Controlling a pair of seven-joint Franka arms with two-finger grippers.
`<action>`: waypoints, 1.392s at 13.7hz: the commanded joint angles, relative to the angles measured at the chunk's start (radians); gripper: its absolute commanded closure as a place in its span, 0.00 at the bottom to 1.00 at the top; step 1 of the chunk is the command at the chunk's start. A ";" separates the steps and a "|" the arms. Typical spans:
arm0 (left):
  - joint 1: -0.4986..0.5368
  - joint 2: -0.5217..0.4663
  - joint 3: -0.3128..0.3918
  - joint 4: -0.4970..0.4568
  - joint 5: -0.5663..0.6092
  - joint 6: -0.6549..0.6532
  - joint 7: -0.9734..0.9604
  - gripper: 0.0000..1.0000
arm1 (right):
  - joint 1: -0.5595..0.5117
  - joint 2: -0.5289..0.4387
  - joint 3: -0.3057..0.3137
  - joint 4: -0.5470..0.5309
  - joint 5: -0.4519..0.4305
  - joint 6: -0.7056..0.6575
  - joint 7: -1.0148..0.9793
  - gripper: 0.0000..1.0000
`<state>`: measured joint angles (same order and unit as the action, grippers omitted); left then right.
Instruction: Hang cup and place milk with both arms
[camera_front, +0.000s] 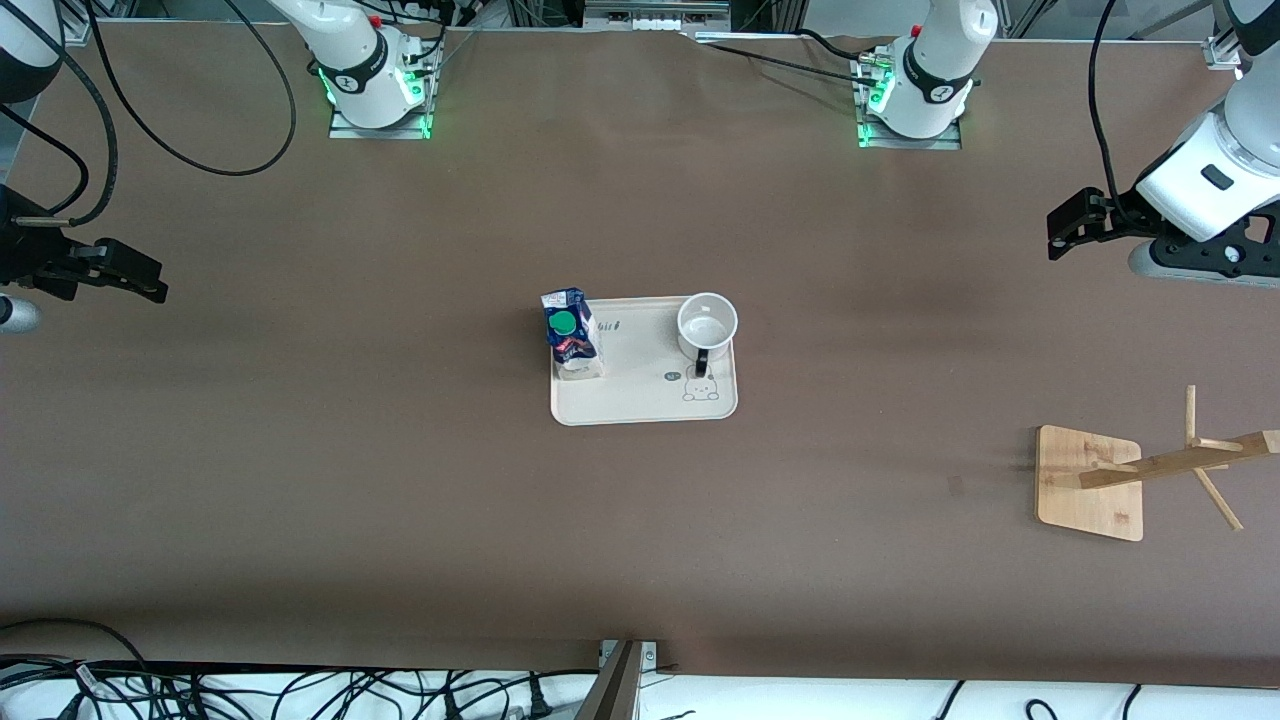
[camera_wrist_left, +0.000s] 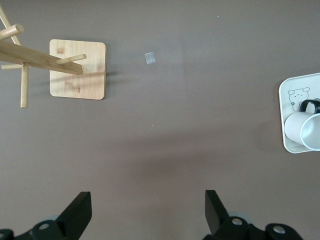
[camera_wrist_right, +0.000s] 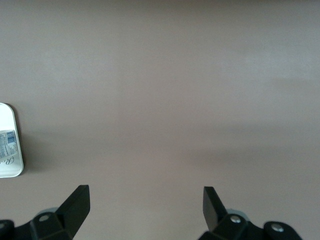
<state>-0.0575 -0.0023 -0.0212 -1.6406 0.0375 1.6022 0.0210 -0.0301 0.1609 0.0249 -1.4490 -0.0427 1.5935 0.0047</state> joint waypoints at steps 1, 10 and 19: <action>-0.004 0.019 -0.005 0.038 0.007 -0.033 0.001 0.00 | -0.005 -0.006 0.003 0.004 0.004 -0.012 -0.006 0.00; -0.007 0.039 -0.005 0.061 0.007 -0.044 0.001 0.00 | -0.022 0.000 0.001 0.004 0.015 -0.012 -0.002 0.00; -0.018 0.085 -0.006 0.059 0.005 -0.050 0.008 0.00 | -0.021 0.009 0.003 0.016 0.014 0.011 0.009 0.00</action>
<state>-0.0676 0.0683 -0.0276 -1.6166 0.0375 1.5746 0.0215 -0.0404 0.1640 0.0214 -1.4491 -0.0427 1.6007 0.0061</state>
